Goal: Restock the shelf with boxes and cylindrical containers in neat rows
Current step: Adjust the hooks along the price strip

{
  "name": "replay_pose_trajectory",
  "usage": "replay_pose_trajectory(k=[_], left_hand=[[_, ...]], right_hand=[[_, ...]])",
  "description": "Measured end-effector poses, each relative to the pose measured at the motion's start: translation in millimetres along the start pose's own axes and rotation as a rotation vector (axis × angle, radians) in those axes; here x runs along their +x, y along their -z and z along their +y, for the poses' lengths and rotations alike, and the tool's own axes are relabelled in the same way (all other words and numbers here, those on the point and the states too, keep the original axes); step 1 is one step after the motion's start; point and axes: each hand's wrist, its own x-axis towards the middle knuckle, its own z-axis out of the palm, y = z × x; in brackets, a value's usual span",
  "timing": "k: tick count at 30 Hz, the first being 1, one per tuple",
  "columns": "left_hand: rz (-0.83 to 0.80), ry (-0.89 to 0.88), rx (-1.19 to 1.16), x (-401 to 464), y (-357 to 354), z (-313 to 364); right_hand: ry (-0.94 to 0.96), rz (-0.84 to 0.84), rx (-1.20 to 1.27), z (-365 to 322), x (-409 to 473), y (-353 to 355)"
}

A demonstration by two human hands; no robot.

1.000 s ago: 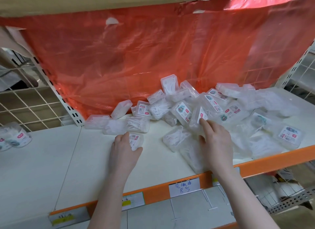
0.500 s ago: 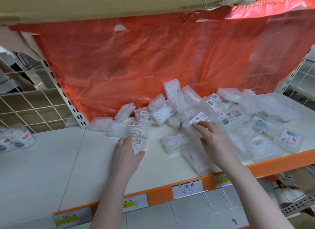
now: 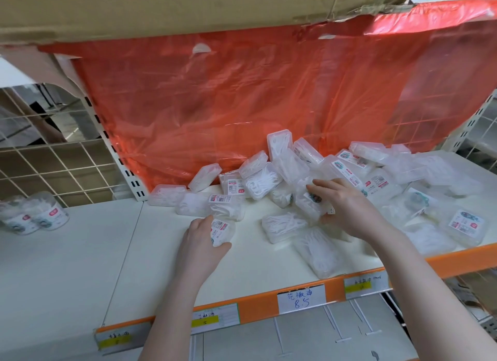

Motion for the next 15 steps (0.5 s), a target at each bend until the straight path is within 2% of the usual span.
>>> replay_pose_trajectory(k=[4,9,15], left_hand=[[-0.011,0.024,0.025,0,0,-3],[-0.053,0.144,0.128,3,7,-6],[-0.167,0.104,0.217,2,20,-4]], right_hand=[[-0.022,-0.148,-0.038,0,10,7],[-0.028,-0.223,-0.090,1,18,14],[-0.031,-0.313,-0.160,0,23,18]])
